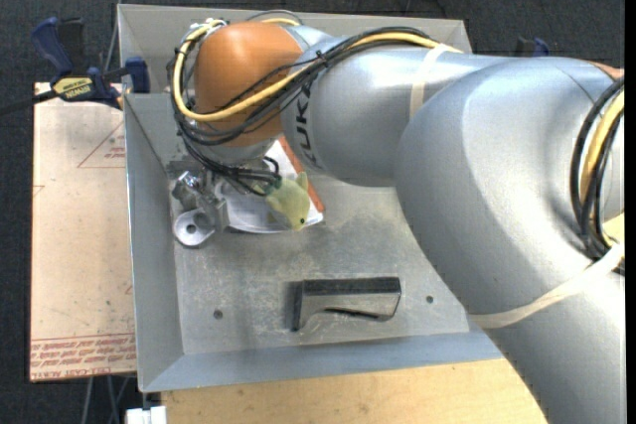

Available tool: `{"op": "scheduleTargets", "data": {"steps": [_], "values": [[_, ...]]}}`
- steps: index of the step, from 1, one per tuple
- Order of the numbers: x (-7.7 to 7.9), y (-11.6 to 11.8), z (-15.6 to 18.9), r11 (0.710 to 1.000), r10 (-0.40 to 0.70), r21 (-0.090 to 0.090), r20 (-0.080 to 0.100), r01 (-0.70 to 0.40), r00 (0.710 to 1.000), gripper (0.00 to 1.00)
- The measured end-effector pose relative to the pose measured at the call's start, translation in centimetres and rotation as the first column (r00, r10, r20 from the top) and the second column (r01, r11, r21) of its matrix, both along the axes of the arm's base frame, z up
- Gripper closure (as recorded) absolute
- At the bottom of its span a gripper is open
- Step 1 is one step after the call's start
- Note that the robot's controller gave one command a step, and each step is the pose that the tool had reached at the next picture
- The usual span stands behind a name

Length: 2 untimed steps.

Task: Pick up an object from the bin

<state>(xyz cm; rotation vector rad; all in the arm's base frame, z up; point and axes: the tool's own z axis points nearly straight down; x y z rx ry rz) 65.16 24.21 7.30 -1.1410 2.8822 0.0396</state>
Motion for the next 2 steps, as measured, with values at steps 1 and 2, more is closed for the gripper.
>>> {"op": "scheduleTargets", "data": {"steps": [1, 2], "values": [[0.57, 0.36, 0.13, 0.963, 0.270, -0.004, 0.015, -0.270, 0.963, 1.00], [0.62, 0.02, -0.05, 0.963, 0.271, -0.011, 0.014, -0.271, 0.963, 0.00]]}}
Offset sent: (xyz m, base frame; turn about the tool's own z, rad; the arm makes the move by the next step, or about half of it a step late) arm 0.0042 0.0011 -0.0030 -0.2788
